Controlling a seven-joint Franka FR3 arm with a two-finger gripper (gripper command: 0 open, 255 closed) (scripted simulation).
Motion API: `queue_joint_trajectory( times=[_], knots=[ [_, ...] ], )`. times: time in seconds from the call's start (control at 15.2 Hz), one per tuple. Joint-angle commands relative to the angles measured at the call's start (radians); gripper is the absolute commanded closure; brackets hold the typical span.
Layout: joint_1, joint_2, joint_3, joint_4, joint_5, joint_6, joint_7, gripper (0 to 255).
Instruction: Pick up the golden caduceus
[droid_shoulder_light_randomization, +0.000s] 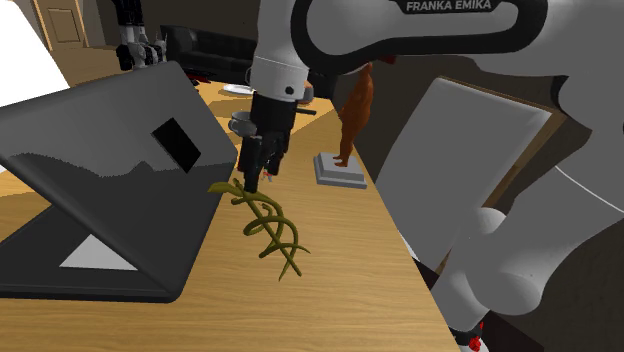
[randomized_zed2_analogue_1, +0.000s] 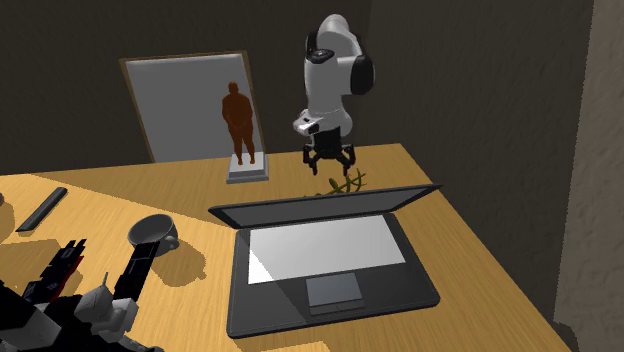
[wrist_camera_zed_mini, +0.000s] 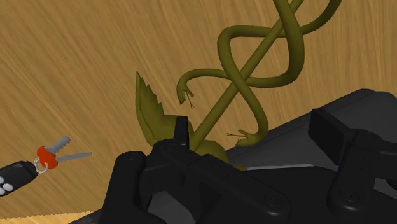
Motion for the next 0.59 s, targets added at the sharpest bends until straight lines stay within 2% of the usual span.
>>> queue_joint_trajectory(
  times=[0.0,0.53],
  knots=[
    [0.016,0.02,0.016,0.017,0.01,0.007,-0.005,0],
    [0.019,0.027,0.022,-0.077,0.016,0.108,-0.016,0]
  ],
)
